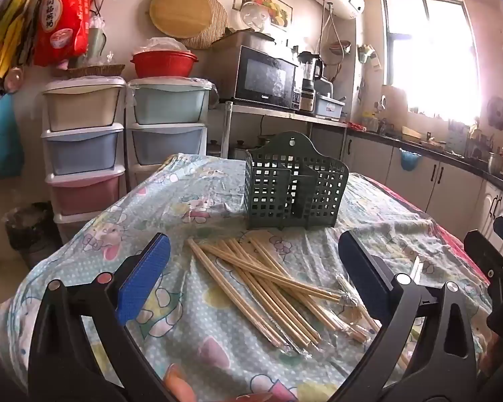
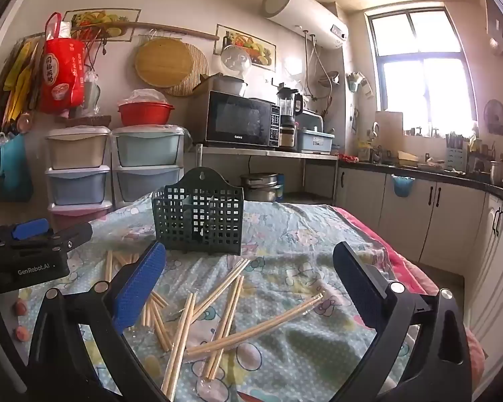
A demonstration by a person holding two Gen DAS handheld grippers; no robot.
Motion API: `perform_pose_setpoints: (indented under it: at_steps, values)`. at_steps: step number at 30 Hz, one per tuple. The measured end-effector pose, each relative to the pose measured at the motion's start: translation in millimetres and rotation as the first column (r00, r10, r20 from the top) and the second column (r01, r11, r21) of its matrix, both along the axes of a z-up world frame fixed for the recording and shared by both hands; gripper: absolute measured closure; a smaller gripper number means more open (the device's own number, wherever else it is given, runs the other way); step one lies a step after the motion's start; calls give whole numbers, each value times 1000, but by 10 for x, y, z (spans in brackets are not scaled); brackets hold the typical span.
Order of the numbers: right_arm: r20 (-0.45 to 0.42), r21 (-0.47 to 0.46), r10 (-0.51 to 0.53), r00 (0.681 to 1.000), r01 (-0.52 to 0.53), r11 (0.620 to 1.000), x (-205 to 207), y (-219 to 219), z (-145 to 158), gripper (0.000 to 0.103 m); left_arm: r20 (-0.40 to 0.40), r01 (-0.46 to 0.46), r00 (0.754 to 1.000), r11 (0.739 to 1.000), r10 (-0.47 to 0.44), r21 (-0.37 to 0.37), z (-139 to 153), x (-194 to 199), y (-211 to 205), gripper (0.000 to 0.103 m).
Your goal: Organize utensils
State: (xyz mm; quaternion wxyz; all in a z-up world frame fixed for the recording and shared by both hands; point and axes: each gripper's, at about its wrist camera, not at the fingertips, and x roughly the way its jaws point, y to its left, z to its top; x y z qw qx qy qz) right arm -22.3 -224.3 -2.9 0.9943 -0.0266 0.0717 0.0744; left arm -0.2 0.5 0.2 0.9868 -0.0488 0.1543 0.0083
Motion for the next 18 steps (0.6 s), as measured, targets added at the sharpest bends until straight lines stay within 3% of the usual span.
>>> perform_pose_setpoints:
  at_steps: [18]
  values:
    - [-17,16,-4,1000,4,1000,36,-27,-20,6,3,13,1000,1000,-13,6,36,-28,-63,10]
